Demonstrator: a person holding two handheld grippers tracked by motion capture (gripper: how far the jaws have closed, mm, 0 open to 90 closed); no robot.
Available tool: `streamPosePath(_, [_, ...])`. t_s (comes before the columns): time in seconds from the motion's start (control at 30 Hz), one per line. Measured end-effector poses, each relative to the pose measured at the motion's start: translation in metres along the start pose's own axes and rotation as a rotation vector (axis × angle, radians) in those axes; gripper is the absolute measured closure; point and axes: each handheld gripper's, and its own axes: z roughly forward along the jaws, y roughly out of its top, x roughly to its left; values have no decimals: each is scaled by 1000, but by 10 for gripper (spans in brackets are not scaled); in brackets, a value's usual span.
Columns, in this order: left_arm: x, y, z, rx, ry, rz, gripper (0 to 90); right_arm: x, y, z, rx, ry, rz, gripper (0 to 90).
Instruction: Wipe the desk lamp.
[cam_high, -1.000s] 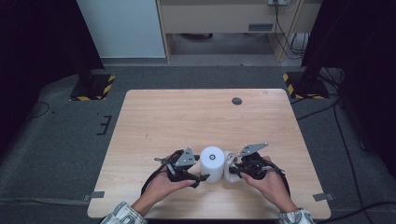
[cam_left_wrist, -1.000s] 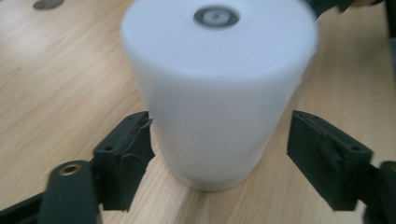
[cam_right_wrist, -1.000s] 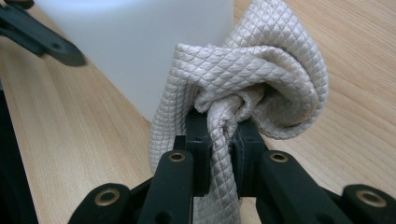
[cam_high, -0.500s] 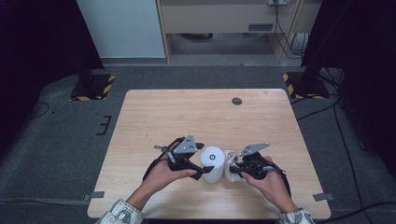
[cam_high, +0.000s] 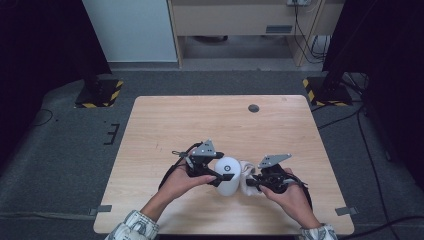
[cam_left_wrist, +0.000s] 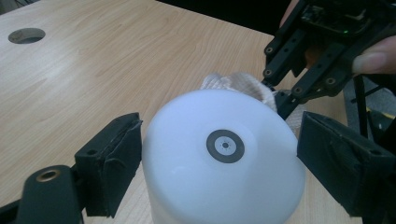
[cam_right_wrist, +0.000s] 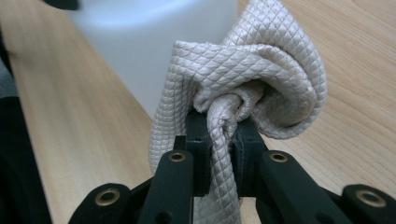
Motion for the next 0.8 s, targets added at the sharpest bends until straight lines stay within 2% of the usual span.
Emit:
streamPosePath(0.07, [1,0,0,-2,-2,-7,141,2,1,-8,-38,3,4,803])
streamPosePath(0.13, [2,-1,0,-3,-9,-9,141,4,5,-19,-103,28,7,805])
streamPosePath(0.17, [3,-1,0,-2,-15,-19,141,4,7,-20,-110,38,6,805])
streamPosePath(0.3, [6,-3,2,-7,-30,-49,139,9,6,-11,-70,64,-6,808])
streamPosePath(0.43, [6,-4,1,-10,-25,-60,141,15,2,2,16,77,-35,810])
streamPosePath(0.5, [6,-4,1,-15,-25,-63,141,21,0,9,60,61,-69,810])
streamPosePath(0.57, [6,-5,0,-16,-22,-61,142,24,1,9,67,52,-81,810])
streamPosePath(0.7, [7,-5,1,-21,-28,-61,144,26,4,3,40,62,-78,810])
streamPosePath(0.8, [6,-4,-3,-20,-14,-40,157,23,3,5,38,64,-73,809])
